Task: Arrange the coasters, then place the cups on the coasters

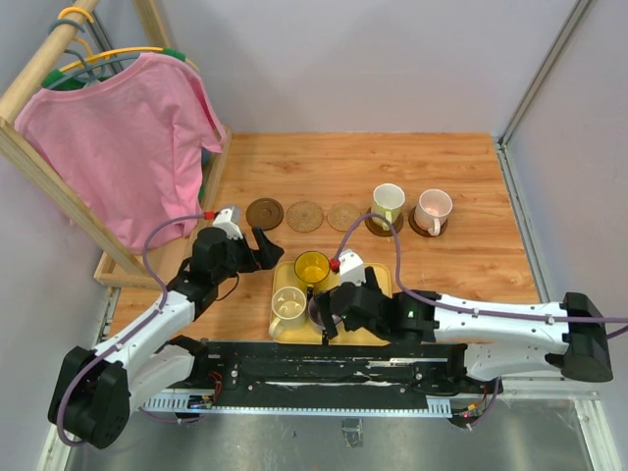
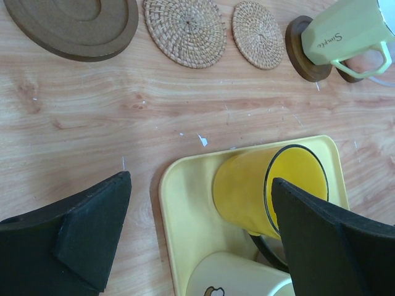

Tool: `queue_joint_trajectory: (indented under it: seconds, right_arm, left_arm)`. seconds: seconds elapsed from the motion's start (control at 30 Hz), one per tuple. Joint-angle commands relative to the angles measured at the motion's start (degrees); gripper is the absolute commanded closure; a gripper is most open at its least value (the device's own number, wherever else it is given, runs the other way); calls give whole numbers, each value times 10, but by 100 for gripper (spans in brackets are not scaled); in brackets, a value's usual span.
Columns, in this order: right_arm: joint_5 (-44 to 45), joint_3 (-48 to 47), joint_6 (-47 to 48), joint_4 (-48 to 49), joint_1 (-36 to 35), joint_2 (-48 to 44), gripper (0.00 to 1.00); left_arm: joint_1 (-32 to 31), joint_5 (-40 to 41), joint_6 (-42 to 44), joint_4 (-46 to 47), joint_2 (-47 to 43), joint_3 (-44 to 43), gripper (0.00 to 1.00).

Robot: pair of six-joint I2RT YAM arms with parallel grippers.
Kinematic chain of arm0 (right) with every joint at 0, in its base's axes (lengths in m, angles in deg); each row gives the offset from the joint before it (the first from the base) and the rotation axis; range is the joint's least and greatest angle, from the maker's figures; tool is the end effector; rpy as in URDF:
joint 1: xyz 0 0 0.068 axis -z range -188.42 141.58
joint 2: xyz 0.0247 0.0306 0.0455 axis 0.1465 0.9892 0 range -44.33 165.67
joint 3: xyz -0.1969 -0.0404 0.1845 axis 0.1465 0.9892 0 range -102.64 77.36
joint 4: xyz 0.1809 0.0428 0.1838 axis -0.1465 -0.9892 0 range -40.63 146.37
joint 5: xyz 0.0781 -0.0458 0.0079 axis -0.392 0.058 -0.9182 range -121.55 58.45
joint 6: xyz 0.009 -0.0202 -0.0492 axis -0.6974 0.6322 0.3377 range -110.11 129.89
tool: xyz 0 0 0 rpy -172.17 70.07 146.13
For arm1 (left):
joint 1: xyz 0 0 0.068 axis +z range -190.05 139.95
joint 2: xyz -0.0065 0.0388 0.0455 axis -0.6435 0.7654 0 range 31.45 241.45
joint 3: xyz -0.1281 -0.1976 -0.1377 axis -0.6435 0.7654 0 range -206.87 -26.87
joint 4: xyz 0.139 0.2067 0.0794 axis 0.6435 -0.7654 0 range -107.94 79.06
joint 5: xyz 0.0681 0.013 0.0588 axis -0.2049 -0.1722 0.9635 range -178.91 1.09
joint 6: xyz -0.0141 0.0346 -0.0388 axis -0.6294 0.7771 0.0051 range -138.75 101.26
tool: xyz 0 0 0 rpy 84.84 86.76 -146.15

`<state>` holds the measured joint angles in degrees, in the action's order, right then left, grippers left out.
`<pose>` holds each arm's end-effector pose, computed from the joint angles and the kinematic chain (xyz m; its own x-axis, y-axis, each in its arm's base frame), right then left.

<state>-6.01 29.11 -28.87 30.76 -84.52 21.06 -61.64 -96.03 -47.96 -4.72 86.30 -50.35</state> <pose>0.0725 0.2290 0.2666 -0.6280 -0.1857 -0.7558 -0.5215 0.8212 0.2316 0.1912 -0.0804 0.2066 -0.5739 -0.2938 -0.7644 0.2169 0.8456 -0.4878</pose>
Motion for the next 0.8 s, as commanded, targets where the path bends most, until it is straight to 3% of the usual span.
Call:
queue_joint_trajectory:
  seconds: [0.0, 0.57, 0.77]
  right_arm:
    - [71, -14, -70, -48, -52, 32, 2]
    - [89, -81, -116, -121, -99, 147, 2]
    - [101, -102, -181, -205, -99, 181, 2]
  left_arm:
    - [-8, 3, -12, 3, -18, 14, 0]
    - [-11, 2, -27, 10, -51, 47, 0]
    - [-12, -1, -30, 15, -51, 51, 0]
